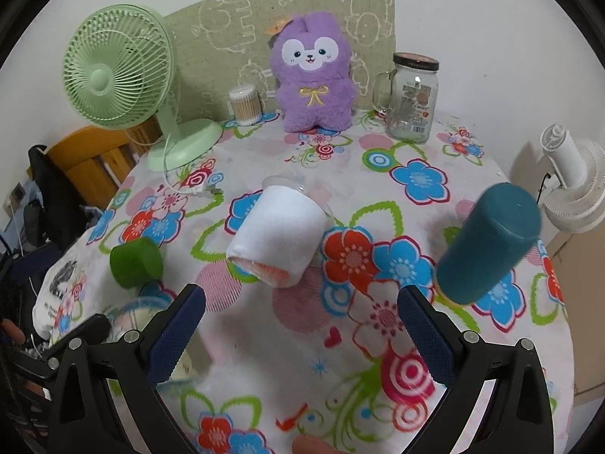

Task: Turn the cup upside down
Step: 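Close the right gripper around the white paper cup's body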

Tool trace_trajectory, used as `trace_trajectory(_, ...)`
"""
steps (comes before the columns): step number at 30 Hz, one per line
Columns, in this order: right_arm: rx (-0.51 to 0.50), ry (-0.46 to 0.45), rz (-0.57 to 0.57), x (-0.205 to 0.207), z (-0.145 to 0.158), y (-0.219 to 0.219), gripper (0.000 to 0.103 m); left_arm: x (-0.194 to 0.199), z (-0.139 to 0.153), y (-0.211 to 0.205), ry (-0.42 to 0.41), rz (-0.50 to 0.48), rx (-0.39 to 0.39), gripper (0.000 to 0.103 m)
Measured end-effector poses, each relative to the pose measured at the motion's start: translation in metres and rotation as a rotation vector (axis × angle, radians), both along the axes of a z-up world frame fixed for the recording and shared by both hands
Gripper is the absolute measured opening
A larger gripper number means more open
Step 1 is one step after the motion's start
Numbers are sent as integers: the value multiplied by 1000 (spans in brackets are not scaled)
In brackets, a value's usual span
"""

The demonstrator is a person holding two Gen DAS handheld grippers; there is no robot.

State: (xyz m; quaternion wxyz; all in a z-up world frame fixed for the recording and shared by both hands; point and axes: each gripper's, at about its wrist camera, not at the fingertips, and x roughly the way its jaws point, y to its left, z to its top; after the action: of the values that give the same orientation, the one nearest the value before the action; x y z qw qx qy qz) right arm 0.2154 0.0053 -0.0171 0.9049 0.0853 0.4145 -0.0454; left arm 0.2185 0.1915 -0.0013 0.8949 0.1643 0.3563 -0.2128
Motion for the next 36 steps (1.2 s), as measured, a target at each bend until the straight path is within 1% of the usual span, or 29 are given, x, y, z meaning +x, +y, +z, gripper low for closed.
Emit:
trace_trajectory(7,12,32,-9,32,-11,6,102,39,-15,-15,38,-119,69,103)
trace_trajectory(8,17,34,-9,37,-12,7,102,46,-18,-17,42,-127,79,103)
trace_trajectory(12,28,48,-21,50,-18,6,102,62,-26,-22,69,-156,78,103)
trace_trajectory(17,39,68,-45,66,-26,4,102,72,-30,-34,60,-187,106,103)
trace_trajectory(20,27,79,-51,74,-30,5,102,75,-31,-39,54,-197,120,103)
trace_trajectory(21,25,82,-49,77,-32,6,100,76,-32,-40,53,-199,125,103)
trace_trajectory(22,23,83,-45,78,-33,6,94,77,-33,-40,53,-201,128,103)
trace_trajectory(24,17,107,-31,83,-37,7,86,77,-34,-42,51,-202,137,103)
trace_trajectory(26,37,119,-13,85,-41,8,79,77,-35,-42,50,-199,140,103)
trace_trajectory(27,45,121,-6,85,-42,8,73,77,-36,-41,49,-197,142,103)
trace_trajectory(32,37,110,6,83,-39,11,69,73,-36,-38,50,-192,157,103)
trace_trajectory(36,59,77,19,70,-26,12,69,67,-31,-34,51,-183,154,103)
